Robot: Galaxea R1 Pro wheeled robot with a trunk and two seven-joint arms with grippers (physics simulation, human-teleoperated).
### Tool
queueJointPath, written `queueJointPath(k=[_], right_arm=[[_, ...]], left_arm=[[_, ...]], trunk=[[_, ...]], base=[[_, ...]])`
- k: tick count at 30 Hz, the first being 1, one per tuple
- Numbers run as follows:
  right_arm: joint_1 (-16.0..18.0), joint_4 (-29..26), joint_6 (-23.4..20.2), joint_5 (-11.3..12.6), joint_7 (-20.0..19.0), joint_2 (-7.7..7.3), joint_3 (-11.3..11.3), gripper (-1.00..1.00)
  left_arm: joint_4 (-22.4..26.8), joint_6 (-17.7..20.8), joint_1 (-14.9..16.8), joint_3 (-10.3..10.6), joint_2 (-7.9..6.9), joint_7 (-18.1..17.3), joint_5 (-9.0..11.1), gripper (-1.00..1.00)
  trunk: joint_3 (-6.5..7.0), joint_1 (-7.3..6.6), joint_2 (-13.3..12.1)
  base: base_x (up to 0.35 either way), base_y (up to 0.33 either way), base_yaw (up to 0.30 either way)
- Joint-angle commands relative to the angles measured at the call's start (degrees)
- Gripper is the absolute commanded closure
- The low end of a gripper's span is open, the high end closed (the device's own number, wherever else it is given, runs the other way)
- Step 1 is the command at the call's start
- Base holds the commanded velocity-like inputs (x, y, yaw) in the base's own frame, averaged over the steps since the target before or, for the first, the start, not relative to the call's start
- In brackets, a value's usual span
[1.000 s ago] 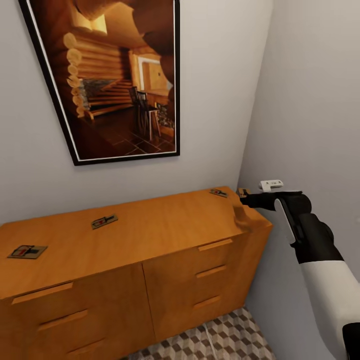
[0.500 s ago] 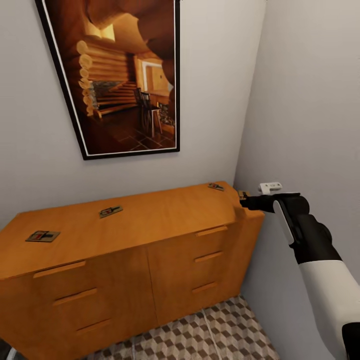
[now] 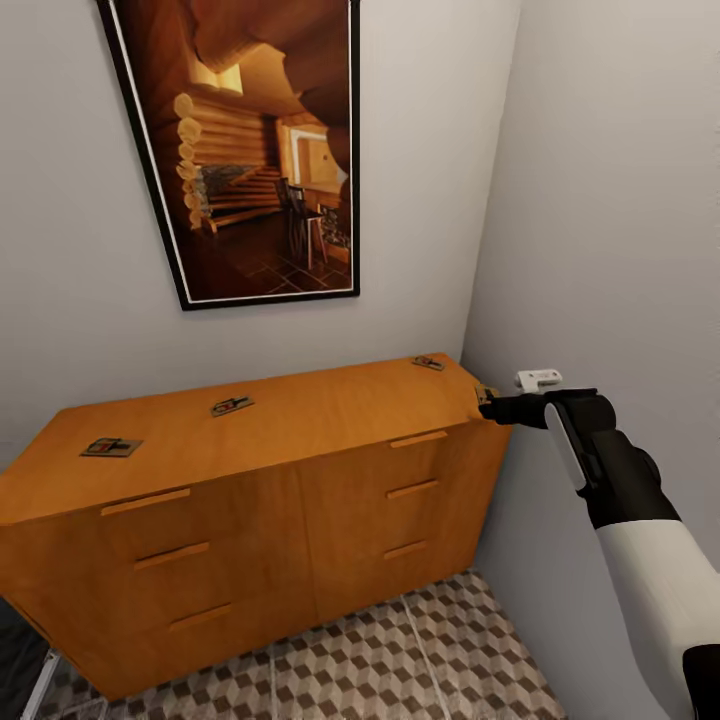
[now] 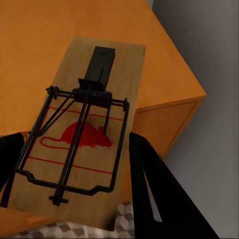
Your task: Take the four mousetraps from the cabinet in the bathroom and place them on the bathroom floor. Make sure all four end up on the same floor surface, and ensure that at least two of them are either under or directly next to the same bathroom sink.
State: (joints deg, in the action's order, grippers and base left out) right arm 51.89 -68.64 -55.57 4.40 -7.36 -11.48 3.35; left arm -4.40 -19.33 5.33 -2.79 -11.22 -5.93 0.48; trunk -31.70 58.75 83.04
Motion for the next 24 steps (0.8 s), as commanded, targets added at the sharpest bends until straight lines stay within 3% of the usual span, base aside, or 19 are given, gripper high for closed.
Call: queueJointPath(k=[1, 24], right_arm=[[0.05, 0.04, -0.24, 0.61, 0.25, -0.05, 0.08, 1.0], [0.04, 4.23, 0.52, 0.7, 0.14, 0.1, 0.16, 1.0]], left_arm=[[-0.25, -0.36, 0.1, -0.28, -0.03, -0.31, 0.06, -1.0], [-0.19, -0.36, 0.11, -0.28, 0.01, -0.32, 0.06, -1.0]], trunk=[[-0.06, -0.02, 0.04], [-0.06, -0.02, 0.04]], base=[[-0.205, 0.0, 0.0], [-0.2, 0.0, 0.0]])
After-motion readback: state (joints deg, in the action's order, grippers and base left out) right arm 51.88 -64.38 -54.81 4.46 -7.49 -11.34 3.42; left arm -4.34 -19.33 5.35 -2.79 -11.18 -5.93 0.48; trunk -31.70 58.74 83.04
